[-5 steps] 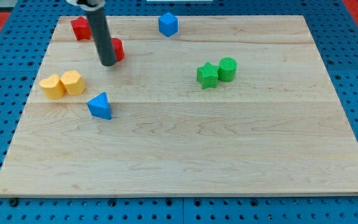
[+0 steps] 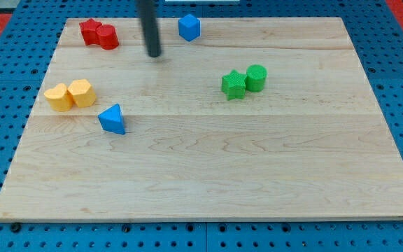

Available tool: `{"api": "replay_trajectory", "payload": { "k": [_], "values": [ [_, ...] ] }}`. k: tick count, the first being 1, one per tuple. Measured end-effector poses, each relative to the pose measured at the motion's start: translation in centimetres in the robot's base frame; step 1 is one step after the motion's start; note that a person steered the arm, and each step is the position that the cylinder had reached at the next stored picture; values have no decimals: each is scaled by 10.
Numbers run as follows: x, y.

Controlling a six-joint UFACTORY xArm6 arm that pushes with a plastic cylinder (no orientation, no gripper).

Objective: Push blue cube closer to the blue triangle

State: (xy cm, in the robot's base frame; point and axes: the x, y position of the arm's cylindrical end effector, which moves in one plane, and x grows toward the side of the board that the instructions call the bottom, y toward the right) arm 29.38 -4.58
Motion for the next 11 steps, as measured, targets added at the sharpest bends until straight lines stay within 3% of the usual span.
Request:
{"api": "replay_trajectory", "payload": {
  "k": [1, 2, 3, 4, 5, 7, 8, 9, 10, 11],
  "values": [
    [-36, 110],
    [-99, 122],
    [-100, 87],
    [-99, 1],
    [-72, -14],
    [63, -26],
    [95, -28],
    [116, -26],
    [142, -70],
    [120, -82]
  ]
}}
